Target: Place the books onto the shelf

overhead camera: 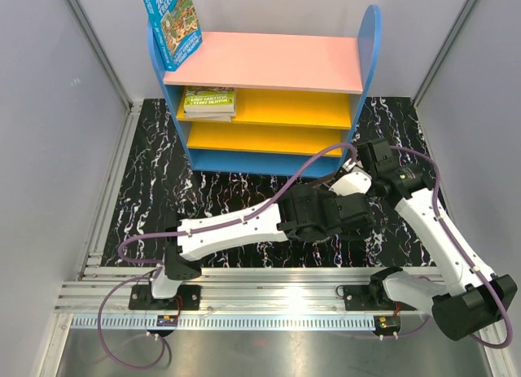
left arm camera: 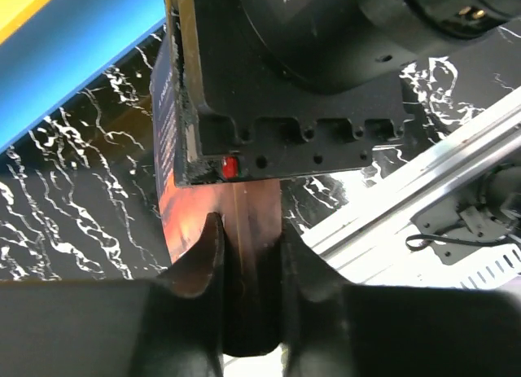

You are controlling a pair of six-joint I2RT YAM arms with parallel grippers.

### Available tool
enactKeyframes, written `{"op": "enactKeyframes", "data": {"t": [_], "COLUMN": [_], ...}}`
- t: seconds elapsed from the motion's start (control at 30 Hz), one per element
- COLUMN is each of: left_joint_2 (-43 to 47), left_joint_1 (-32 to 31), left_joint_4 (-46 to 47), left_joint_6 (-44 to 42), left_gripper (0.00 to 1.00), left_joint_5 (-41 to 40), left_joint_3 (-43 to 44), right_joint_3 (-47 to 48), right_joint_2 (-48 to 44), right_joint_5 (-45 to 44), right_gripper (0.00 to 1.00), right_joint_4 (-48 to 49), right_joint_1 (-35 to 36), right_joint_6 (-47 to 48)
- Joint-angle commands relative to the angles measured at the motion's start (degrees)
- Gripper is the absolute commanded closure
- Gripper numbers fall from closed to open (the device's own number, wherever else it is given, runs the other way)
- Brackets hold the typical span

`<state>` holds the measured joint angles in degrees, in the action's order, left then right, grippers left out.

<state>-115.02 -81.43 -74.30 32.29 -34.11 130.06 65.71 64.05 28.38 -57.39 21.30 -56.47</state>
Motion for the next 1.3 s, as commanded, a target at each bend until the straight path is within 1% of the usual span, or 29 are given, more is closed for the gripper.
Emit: {"op": "enactKeyframes", "data": {"t": [0.0, 0.1, 0.13, 0.17, 0.2, 0.23, 0.3, 0.43, 0.57, 0.6, 0.63, 0.8, 0.9, 0.93, 0.97, 1.0, 1.03, 1.07, 1.1, 1.13, 1.17, 1.23, 1.27], "left_joint_2": [-2.2, -0.8, -0.3, 0.3, 2.0, 2.9, 5.0, 10.2, 13.0, 13.2, 13.3, 12.8, 13.1, 13.2, 13.2, 13.3, 13.5, 13.6, 13.9, 14.2, 14.5, 15.3, 15.7], "left_joint_1": [0.7, 0.1, 0.0, -0.3, -0.9, -1.2, -2.4, -4.7, -7.3, -8.3, -8.8, -12.6, -15.0, -15.6, -16.1, -17.0, -17.4, -18.0, -18.1, -18.2, -18.4, -18.4, -18.4], "left_joint_4": [-1.8, -1.1, -1.0, -1.0, -1.0, -1.0, -0.8, -2.4, -3.4, -3.3, -3.4, -3.7, -2.5, -2.2, -2.2, -2.8, -3.1, -3.3, -4.0, -4.5, -4.8, -5.4, -5.4], "left_joint_6": [-1.1, -1.6, -1.2, -0.9, -0.6, 0.2, 0.9, 4.6, 7.3, 7.3, 7.4, 4.5, 2.3, 2.1, 2.1, 2.1, 2.2, 2.3, 2.7, 3.0, 3.4, 4.0, 4.1], "left_gripper": [1.00, 1.00, 1.00, 1.00, 1.00, 1.00, 1.00, 1.00, 1.00, 1.00, 1.00, 1.00, 1.00, 1.00, 1.00, 1.00, 1.00, 1.00, 1.00, 1.00, 1.00, 1.00, 0.88], "left_joint_5": [-0.7, -0.9, -1.2, -2.0, -2.5, -2.8, -4.0, -7.0, -11.2, -11.9, -12.6, -17.4, -19.6, -20.0, -21.3, -21.8, -22.7, -23.0, -23.1, -23.1, -23.5, -23.2, -22.2], "left_joint_3": [-1.0, -3.0, -3.6, -4.1, -5.4, -6.1, -8.5, -10.5, -11.2, -11.1, -10.6, -6.6, -5.9, -5.7, -5.5, -5.0, -4.7, -4.8, -4.8, -5.1, -5.5, -7.4, -8.1], "right_joint_3": [5.5, 6.7, 6.8, 6.9, 7.0, 7.0, 7.3, 7.9, 7.8, 7.2, 6.5, 2.0, 0.0, -0.2, -0.6, -0.7, -0.7, -0.8, -0.8, -0.9, -1.2, -1.2, -0.9], "right_joint_2": [-3.5, -3.2, -3.1, -2.6, -2.4, -1.7, -1.0, 1.5, 2.8, 2.9, 3.1, 3.1, 3.1, 3.1, 3.1, 3.2, 3.3, 3.2, 3.2, 2.9, 2.7, 2.3, 2.2], "right_joint_5": [12.3, 12.1, 11.4, 11.3, 10.4, 9.9, 8.1, 6.5, 6.7, 7.2, 7.6, 9.1, 9.1, 9.0, 8.8, 8.4, 8.3, 8.2, 7.9, 7.8, 7.7, 7.5, 7.1], "right_gripper": [1.00, 1.00, 0.96, 0.76, 0.59, 0.49, 0.36, 0.33, 0.31, 0.30, 0.27, 0.26, 0.27, 0.29, 0.39, 0.45, 0.53, 0.68, 0.88, 0.97, 1.00, 1.00, 1.00], "right_joint_4": [2.4, 1.3, 1.1, 0.8, 0.3, 0.0, -1.0, -0.7, 0.6, 1.7, 2.4, 4.8, 5.6, 5.8, 5.8, 5.7, 5.5, 5.4, 5.4, 5.3, 5.4, 5.6, 5.2], "right_joint_1": [0.7, 0.7, 0.7, 0.7, 0.7, 0.7, 0.7, 0.7, 0.7, 0.7, 0.7, 0.7, 0.7, 0.7, 0.6, 0.7, 0.7, 0.7, 0.7, 0.7, 0.6, 0.7, 0.7], "right_joint_6": [-0.2, 0.9, 1.8, 2.1, 2.5, 3.2, 4.3, 5.8, 5.9, 5.6, 5.4, 4.4, 4.1, 4.1, 4.2, 4.5, 4.8, 4.8, 5.0, 5.1, 4.9, 4.5, 4.4]}}
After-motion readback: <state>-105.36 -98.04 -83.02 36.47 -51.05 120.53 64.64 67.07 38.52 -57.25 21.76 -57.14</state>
